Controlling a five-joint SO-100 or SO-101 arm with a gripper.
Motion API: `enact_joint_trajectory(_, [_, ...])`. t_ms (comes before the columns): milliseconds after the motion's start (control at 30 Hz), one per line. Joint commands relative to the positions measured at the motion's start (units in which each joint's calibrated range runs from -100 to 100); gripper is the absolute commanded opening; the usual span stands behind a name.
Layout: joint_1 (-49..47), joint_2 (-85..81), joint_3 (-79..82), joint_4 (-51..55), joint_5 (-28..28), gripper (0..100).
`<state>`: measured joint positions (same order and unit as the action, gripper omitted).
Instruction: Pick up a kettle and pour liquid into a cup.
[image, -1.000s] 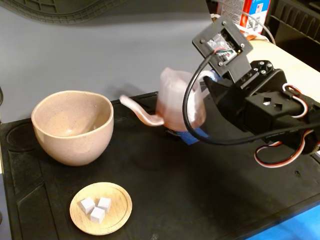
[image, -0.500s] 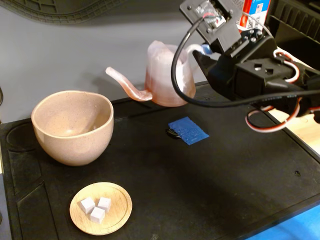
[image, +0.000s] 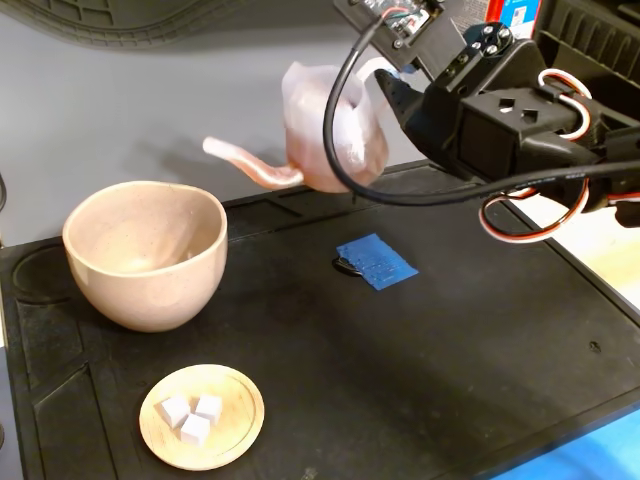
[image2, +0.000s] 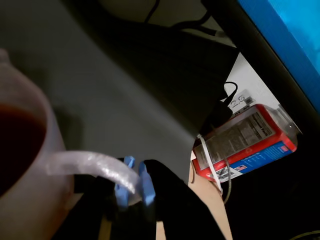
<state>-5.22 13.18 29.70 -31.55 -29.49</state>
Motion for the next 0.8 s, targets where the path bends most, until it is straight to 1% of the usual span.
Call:
enact_joint_trajectory(0, [-0.91, -4.14, -4.65, -0.05, 1.23, 1])
enact_joint_trajectory(33, [-0.98, -4.14, -4.74, -0.05, 4.17, 1])
enact_joint_trajectory(200, [-1.06, -3.54, -7.56, -0.05, 4.91, 1])
enact_joint_trajectory(233, [-1.06, -3.54, -7.65, -0.05, 5.53, 1])
enact_joint_trajectory(267, [-1.06, -3.46, -7.65, -0.05, 7.79, 1])
enact_joint_trajectory(400, [-0.91, -3.37, -7.92, -0.05, 8.37, 1])
enact_joint_trajectory(433, [-0.91, -3.37, -7.92, -0.05, 11.26, 1])
enact_joint_trajectory(533, [-0.91, -3.37, -7.92, -0.05, 11.73, 1])
enact_joint_trajectory(567, [-0.91, -3.37, -9.37, -0.05, 14.35, 1])
enact_joint_trajectory(633, [-1.37, -3.37, -12.82, 4.27, 14.56, 1])
enact_joint_trajectory(767, [-1.67, -3.29, -13.27, 4.27, 14.4, 1])
